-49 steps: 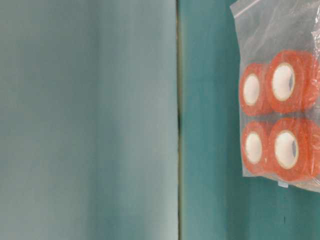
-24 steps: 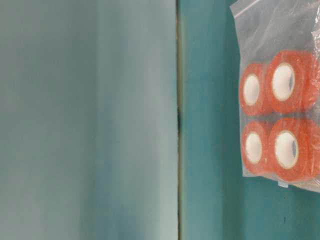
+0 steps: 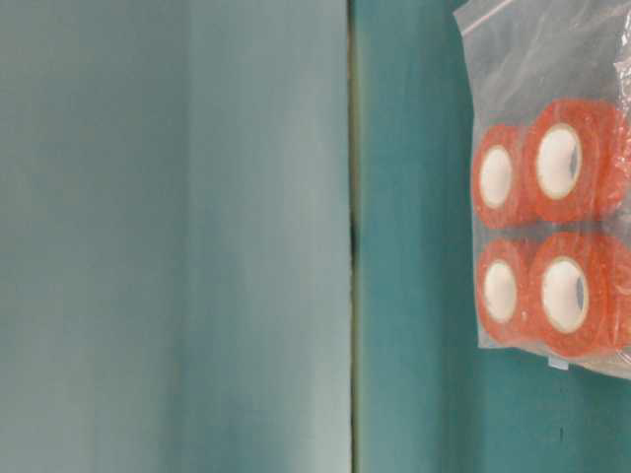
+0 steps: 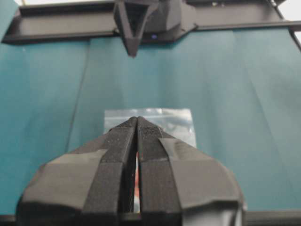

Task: Hand over the clear zip bag and make it stand upright.
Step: 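Move the right gripper to the right edge of the clear bag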

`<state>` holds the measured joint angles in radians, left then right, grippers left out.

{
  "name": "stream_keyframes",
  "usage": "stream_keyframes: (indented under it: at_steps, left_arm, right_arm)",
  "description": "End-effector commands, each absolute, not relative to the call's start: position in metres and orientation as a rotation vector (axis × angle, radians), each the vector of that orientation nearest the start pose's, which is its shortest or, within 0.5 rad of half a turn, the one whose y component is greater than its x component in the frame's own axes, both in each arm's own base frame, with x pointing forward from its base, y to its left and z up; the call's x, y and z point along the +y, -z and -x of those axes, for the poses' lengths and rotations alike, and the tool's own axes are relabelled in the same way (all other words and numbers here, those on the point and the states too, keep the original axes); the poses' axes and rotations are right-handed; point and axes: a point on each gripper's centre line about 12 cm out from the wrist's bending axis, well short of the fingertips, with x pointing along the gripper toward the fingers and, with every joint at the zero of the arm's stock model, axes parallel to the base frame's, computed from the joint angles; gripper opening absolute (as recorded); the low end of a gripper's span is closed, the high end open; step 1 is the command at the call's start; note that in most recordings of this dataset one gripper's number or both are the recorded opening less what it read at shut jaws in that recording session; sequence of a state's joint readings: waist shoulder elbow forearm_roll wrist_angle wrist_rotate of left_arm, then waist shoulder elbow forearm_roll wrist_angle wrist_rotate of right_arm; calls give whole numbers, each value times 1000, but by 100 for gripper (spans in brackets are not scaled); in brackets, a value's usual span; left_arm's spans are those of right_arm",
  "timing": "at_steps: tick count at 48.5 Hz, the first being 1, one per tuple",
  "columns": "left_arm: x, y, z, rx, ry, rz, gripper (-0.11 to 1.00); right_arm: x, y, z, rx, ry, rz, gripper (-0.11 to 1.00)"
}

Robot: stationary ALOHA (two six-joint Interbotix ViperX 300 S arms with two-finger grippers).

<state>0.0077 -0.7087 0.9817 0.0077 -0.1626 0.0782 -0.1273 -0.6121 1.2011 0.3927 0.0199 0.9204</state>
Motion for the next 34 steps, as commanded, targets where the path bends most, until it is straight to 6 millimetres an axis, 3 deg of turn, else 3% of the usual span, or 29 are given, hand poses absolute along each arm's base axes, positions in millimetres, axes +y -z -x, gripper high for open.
stream_keyframes:
  at_steps: [1, 13, 19, 24, 34]
  left_arm:
    - [-1, -310, -258, 83, 8, -86, -1]
    - [-2, -320, -260, 56, 12, -86, -1]
    - [-3, -319, -261, 61, 14, -86, -1]
    - [-3, -319, -261, 62, 14, -87, -1]
    - [-2, -317, -262, 72, 11, -89, -1]
  right_arm:
    - [-28, -162, -221, 467, 537, -1340, 1]
    - [-25, -141, -232, 561, 604, -1358, 1]
    - [-18, -133, -239, 589, 624, -1401, 8]
    - [-10, -126, -245, 597, 631, -1433, 26]
    - [-3, -118, -257, 573, 652, -1506, 81]
